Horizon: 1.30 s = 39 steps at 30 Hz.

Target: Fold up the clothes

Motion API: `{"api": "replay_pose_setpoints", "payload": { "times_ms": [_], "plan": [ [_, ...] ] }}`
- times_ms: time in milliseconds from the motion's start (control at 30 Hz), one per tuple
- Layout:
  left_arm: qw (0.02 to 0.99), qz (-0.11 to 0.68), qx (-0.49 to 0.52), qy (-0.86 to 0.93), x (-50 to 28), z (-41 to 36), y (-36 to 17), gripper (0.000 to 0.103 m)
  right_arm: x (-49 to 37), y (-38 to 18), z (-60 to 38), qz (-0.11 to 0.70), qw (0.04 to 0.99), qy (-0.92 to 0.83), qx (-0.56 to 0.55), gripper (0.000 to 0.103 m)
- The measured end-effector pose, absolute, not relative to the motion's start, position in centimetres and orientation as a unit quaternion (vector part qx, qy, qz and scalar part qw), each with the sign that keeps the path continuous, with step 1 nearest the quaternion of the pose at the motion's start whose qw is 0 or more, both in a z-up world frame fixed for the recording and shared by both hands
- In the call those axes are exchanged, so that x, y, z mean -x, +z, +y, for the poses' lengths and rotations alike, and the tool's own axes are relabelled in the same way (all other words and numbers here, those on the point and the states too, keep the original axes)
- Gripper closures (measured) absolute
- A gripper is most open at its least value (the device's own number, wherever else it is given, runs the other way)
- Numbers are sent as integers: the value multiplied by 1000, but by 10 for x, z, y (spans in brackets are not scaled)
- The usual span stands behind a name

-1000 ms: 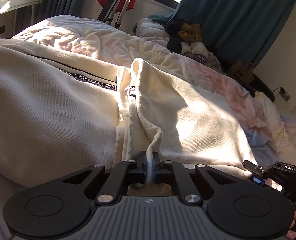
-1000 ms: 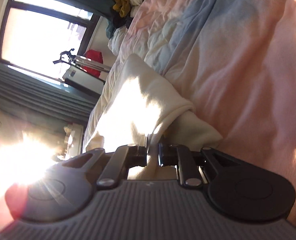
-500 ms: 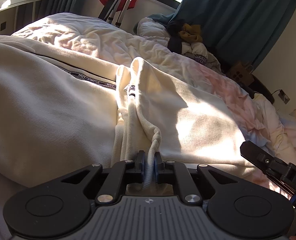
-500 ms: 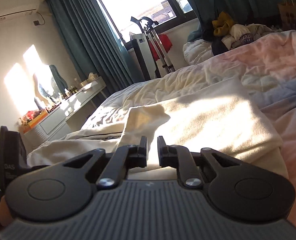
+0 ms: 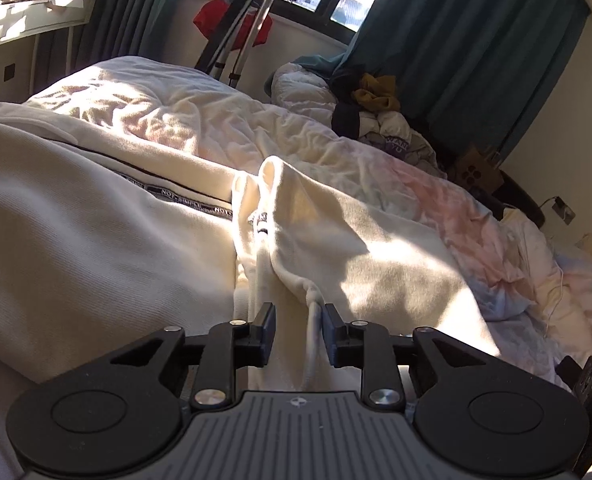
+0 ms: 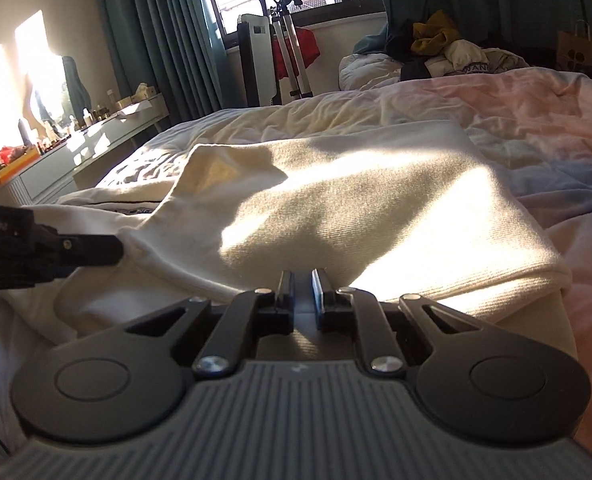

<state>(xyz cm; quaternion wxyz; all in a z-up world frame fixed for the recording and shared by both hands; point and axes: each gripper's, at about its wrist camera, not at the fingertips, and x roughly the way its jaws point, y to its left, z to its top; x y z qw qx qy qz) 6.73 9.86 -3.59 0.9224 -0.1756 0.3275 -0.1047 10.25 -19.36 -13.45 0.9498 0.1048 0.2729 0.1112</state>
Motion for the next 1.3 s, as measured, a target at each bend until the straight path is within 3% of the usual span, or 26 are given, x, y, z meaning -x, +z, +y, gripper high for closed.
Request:
{"api": "replay_pose_setpoints", "payload": {
  "times_ms": [267,433,667,1300],
  "plan": [
    [922,281,265,22,-53,172,-4,25,-100,-133,-190,272,951,111,-95,90],
    [909,258,316,90,-44,209,3,16,-100,-134,-191,272,950,111,-105,90],
    [879,247,385,134,-34,251,0,13,-97,-135,-189,268,952,105,-104,90],
    [817,295,433,240,-59,332,-39,16,-90,-128,-173,252,955,118,-102,89]
  ]
}}
